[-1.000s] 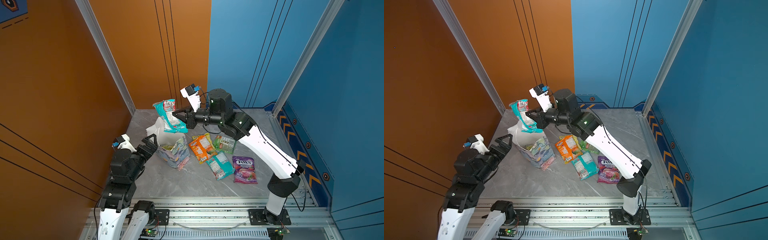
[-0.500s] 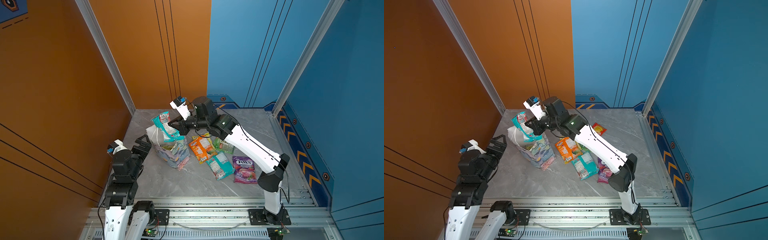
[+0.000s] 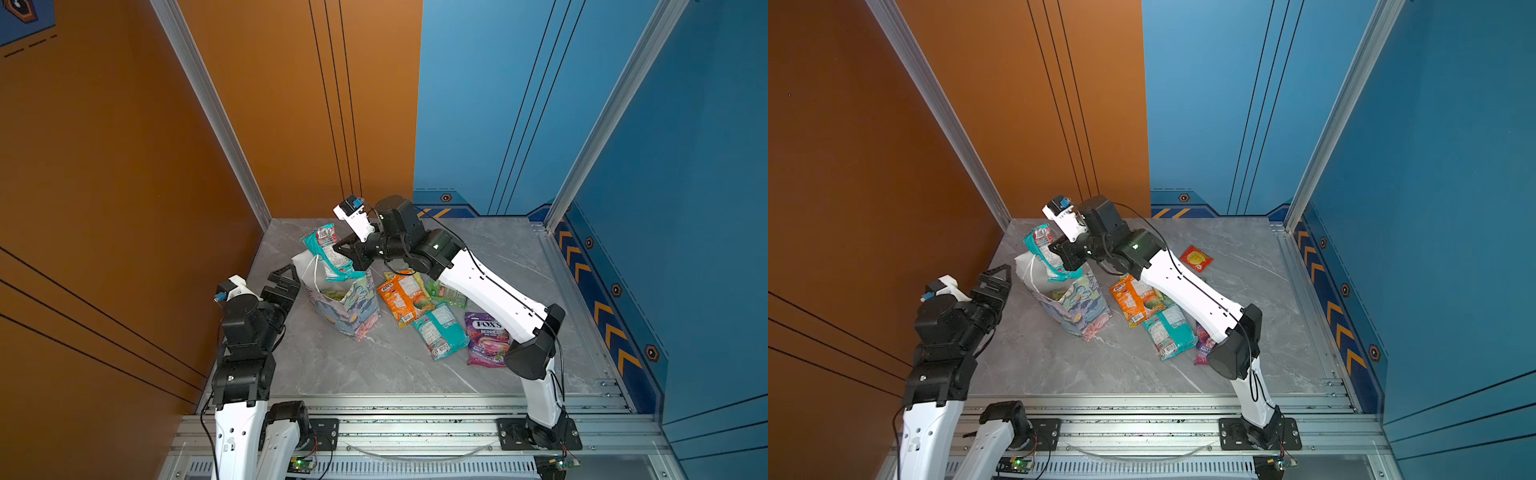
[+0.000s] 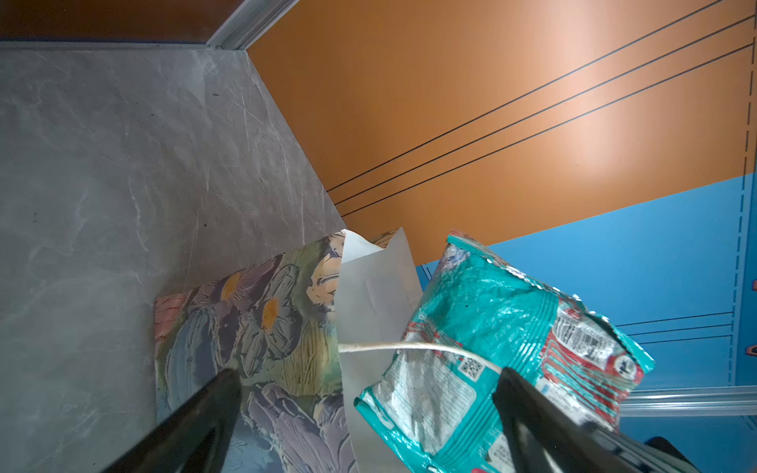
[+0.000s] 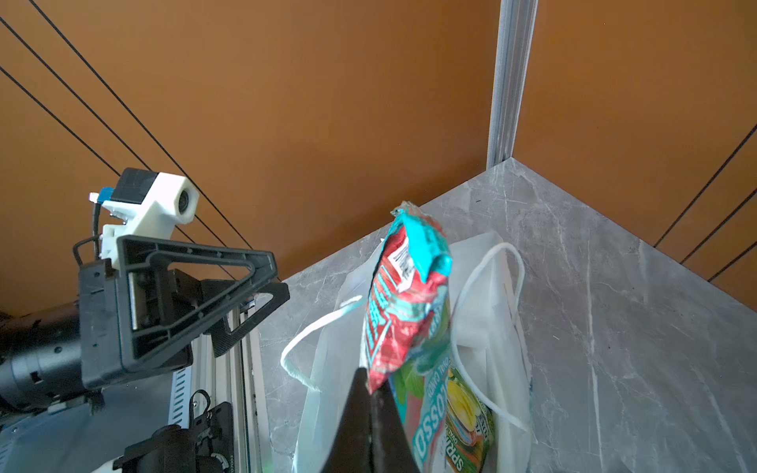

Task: Place the snacks into the paper bag
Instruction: Place the snack in the paper bag.

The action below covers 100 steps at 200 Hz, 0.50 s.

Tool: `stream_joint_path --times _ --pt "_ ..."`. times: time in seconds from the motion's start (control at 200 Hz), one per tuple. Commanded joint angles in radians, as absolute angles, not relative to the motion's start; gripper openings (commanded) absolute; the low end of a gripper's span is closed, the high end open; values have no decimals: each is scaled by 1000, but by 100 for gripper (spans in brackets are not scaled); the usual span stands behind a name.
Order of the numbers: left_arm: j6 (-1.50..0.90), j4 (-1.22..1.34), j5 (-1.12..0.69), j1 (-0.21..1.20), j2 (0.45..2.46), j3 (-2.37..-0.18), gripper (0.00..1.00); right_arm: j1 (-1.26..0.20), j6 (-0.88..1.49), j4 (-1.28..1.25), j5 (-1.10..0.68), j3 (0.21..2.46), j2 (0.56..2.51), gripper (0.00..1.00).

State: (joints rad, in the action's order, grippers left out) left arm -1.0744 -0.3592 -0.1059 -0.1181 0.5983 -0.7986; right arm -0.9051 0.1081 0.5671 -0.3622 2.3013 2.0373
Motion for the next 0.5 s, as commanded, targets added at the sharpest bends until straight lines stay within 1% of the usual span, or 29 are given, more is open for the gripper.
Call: stream_joint_path --times 0.0,0.38,0.495 --pt "-1092 -315 -174 -135 607 -773 98 -910 72 571 -377 2337 2042 0" --pt "-1106 -274 -253 -161 646 -762 98 -910 35 649 -454 2349 2067 0" --pt "-1109 -269 -258 -164 647 -761 98 -908 38 673 -463 2384 2125 0"
